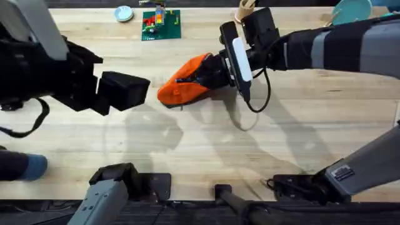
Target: Unzip the bag, pick up the pens from the table one at a time and place them inside, then zip the bag closed.
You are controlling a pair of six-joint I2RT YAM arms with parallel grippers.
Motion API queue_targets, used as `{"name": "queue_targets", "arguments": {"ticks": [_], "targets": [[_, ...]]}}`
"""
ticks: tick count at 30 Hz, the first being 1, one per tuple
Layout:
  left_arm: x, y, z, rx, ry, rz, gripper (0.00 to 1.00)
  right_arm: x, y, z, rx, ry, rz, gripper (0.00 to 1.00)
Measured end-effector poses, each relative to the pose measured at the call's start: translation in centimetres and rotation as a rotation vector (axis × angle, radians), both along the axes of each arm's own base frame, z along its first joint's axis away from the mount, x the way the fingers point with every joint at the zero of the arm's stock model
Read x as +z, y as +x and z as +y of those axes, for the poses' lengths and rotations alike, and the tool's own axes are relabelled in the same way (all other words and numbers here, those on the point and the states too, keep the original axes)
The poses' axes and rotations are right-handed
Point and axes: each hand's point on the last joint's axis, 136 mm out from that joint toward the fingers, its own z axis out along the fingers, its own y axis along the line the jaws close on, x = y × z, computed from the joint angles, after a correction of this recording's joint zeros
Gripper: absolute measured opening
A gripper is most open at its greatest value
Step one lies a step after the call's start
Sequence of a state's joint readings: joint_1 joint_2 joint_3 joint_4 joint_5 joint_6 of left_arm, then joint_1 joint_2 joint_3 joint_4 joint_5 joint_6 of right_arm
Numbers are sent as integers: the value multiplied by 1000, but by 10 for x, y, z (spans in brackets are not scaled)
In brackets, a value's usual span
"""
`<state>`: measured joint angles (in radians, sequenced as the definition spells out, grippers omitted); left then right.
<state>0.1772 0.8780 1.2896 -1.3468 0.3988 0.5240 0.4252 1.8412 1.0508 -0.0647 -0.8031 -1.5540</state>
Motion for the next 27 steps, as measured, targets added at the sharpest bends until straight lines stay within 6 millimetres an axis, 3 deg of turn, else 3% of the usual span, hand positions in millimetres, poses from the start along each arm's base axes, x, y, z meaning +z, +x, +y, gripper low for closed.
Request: {"name": "queue_targets", "arguments": {"ticks": [2, 7, 17, 27], "targets": [[0, 0, 0, 0, 0, 0, 995, -1, 1, -1, -5, -9, -4, 262], [0, 0, 0, 0, 0, 0, 995, -1, 6, -1, -16, -19, -32, 952], [0, 0, 0, 0, 0, 0, 994, 2, 12, 0, -37, -13, -39, 996], [0, 0, 0, 0, 0, 0, 995, 29, 27, 3, -144, 47, -14, 995]]}}
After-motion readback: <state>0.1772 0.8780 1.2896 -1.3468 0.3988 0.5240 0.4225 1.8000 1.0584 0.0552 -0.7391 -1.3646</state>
